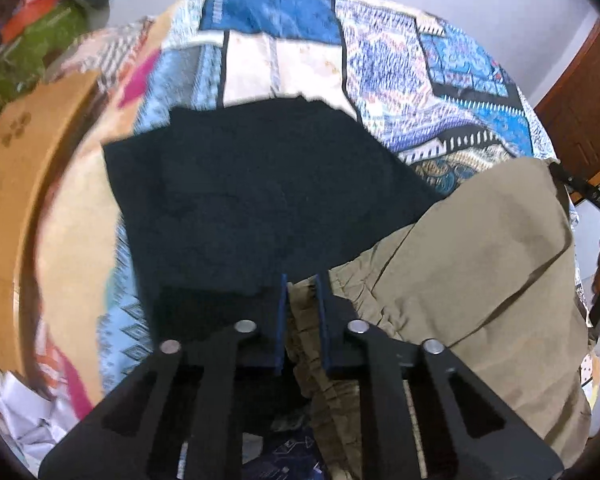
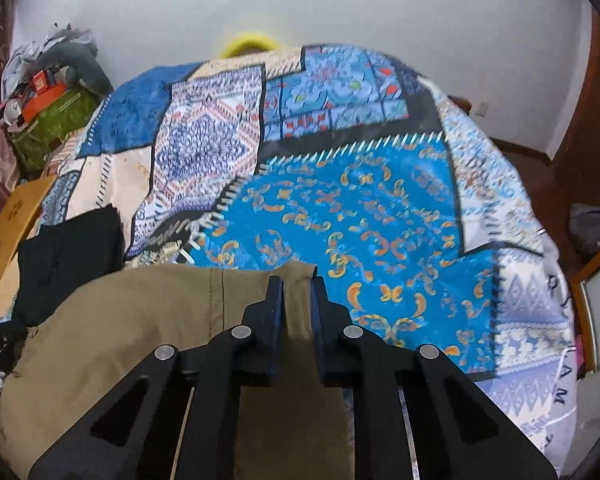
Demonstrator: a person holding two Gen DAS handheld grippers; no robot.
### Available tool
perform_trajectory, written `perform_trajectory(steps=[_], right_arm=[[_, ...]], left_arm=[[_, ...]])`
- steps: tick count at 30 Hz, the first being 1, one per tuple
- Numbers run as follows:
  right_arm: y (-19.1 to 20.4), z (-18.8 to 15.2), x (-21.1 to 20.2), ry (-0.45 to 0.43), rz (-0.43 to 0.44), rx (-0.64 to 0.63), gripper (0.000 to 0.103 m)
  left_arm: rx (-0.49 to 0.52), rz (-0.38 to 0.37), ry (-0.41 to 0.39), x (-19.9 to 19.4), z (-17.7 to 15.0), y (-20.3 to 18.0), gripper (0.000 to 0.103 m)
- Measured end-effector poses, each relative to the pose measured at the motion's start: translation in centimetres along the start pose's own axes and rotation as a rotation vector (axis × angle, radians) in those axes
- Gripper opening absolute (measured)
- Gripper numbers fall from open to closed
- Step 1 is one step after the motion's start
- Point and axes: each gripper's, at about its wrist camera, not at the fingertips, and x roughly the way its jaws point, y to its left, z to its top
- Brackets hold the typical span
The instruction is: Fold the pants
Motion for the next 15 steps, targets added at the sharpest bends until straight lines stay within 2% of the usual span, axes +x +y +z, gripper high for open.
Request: perform_trajectory(steps=[5,6,10,15], right_arm=[[0.2,3.0,-5.1,-0.119,0.005,0.005,0.011],[0.4,3.7,-6.4,-0.17,-0.043,0.018,0.011],[1.5,6.1,-12.3,-0.29,-0.033,0.023,0.011],[3.0,6.2,-20.1,-0.418,-0.012,0.025,0.011]], left_arm=[[0.02,-0.015,-0.139,-5.2,1.7,-0.4,0.007],[0.024,-0.02,-0.173,-6.6,2.0,-0.5,0.007],[0.034,-0.031,-0.264,-11.2,2.9,-1.1,0.006],[0.07,-0.051,-0.35,-16.5,1.6,-2.1,0.004]])
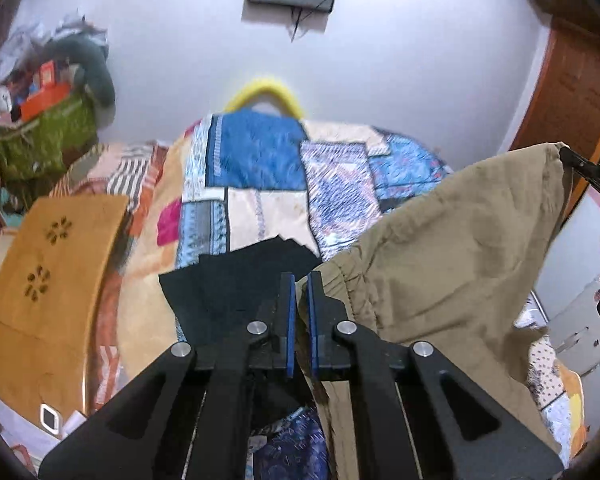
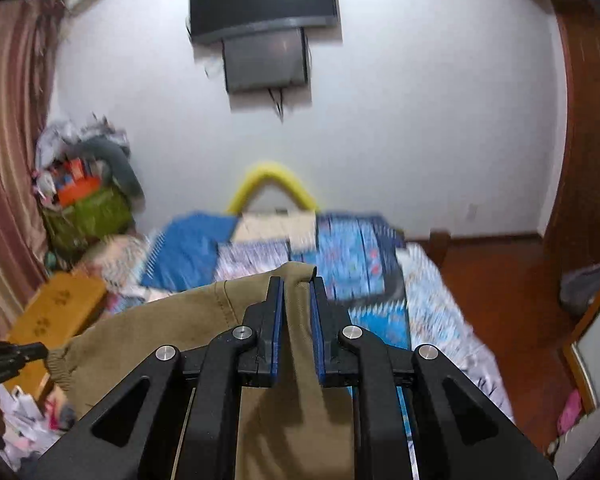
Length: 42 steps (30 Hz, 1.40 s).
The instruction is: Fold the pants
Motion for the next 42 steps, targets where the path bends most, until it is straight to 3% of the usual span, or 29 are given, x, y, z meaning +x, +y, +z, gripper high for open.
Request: perform_trajectory(steps=[6,13,24,32,35,36,37,40,42], right_arm=[[1.4,-2.3,-6.4,0.0,0.002,-0.009,0.011],[-0.6,-7.4,-11.0,0.065,0.001,0.019,0.011],[-0.3,-16.1,-14.6,0.235,0.004,0.05,0.011],[-0.8,-21.2,-15.3,0.353,-0.044,0.099,0.016],[-0.9,-23.1,-15.9,0.411,-0.058,0.108,0.018],[-1.0,-23.4,-16.1,0.43,-0.057,0.111,0.02],[-0.9,-23.7,-16.4,0.441,-0.062,0.109,0.027],[-0.4,-23.7,-17.5,0.442,-0.087,0.077,0.049],[-0.1,-23.3,-18.3,0.425,-0.099,0.059,0.064]], left_arm=[[0.045,-0.016,-0.002,-3.9,-2.5,-1.3,0.003],[0.108,-0.023,0.026,-7.5,-7.1,-2.9,0.002],[0.136,-0.031,0.12,-9.0,-14.5,-3.5,0.0],[0.213,-0.01,0.158,-9.0,-17.1,-4.5,0.005],[0.26,0.005,0.163,-9.0,-17.2,-5.3,0.025],[0.273,0.007,0.159,-9.1,-17.2,-5.6,0.041],[0.291,0.012,0.151,-9.2,-17.2,-5.9,0.056],[0.357,0.023,0.11,-9.8,-17.1,-7.4,0.083],[0.411,0.028,0.096,-10.0,-17.1,-8.5,0.095]])
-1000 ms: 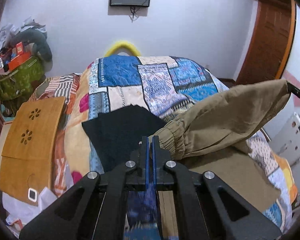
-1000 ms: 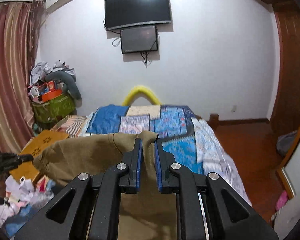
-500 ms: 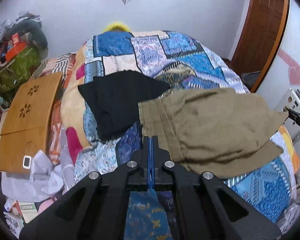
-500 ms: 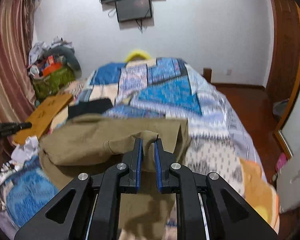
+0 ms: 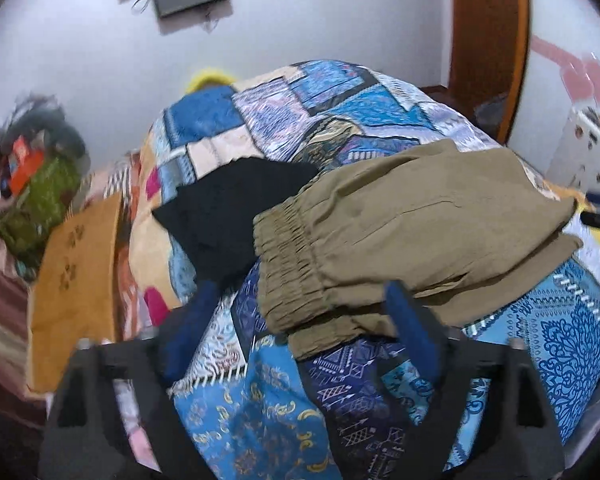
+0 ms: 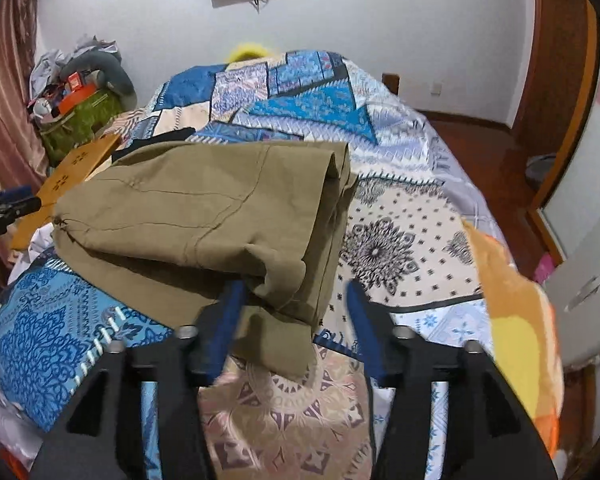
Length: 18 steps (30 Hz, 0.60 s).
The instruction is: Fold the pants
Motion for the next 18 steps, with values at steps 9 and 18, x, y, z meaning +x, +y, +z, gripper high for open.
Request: perform_trajectory(steps=[9,18], right_arm=[[2.3,1.5,-0.5,-0.053,0.054,-0.039,0.081],[7.5,2.0,2.7,0.004,0.133,-0.236,0.081]], left_arm=[[0.2,-0.039,0.042,2.6,0.6,-5.0,0.098],[0.331,-0.056,0.061,4.8,1.4,-8.2,0.098]])
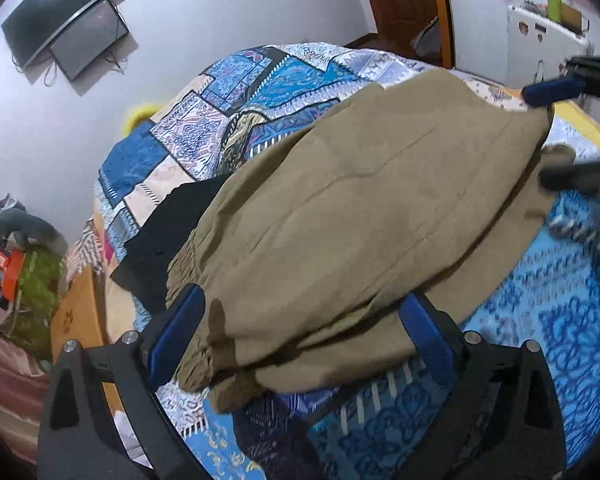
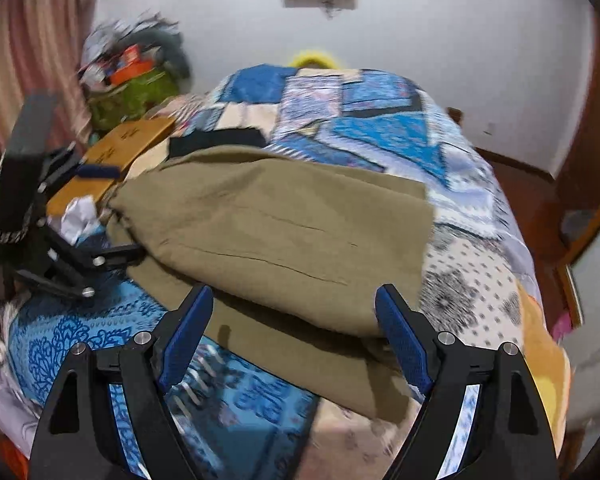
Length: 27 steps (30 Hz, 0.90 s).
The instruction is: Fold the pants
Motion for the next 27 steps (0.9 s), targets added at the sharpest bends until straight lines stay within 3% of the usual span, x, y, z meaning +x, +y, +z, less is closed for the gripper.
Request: perform_trajectory(steps=[5,9,10,11,14,16,17,19,21,23,27], right_arm=[[1.3,0.7,1.6,0.026,-0.009,-0.121,0.081],[1.5,1.5,2.5,0.021,0.0,-0.163,0.078],[1.4,1.8,2.6,0.016,0.007,-0.164,0.072],[1.4,2.0,2.7,0.014,0.016,-0.162,0.059],[1.3,2.6,2.5,0.005,0.066,-0.13,0.037],[1.5,2.8,2.0,-0.019,0.087,-0.123,0.023],[1.6,2.9,1.9,-0.024,0.095,-0.124,0.017],[1.7,2.9,1.5,-0.031,0.107,-0.129,0.012],[1.9,2.7,1.1,-0.033,0.118,-0.124,0.011],[2.1,2.4,0.8,-0.035,0.117,-0.123,0.011],[2.0,1.5,1.0,-0.014,0.102,-0.113,0.011]], left_arm=[[-0.048,-0.05,-0.025,-0.3,1.4,1.3,0.096],[-0.081,-0.094,-0.029,-0.4,2.1,2.1,0.087],[-0.081,-0.1,-0.029,-0.4,2.2,2.1,0.083],[-0.075,-0.112,-0.027,-0.5,2.2,2.0,0.081],[-0.035,-0.128,-0.039,-1.0,1.8,1.4,0.064],[-0.024,-0.119,-0.045,-1.3,1.5,1.1,0.036],[-0.024,-0.11,-0.042,-1.5,1.4,0.9,0.03],[-0.048,-0.098,-0.046,-2.0,1.4,0.9,0.023],[-0.098,-0.139,-0.049,-2.4,1.3,1.2,0.019],[-0.139,-0.196,-0.04,-2.6,1.1,1.6,0.018],[-0.143,-0.229,-0.005,-1.9,0.2,1.0,0.019]])
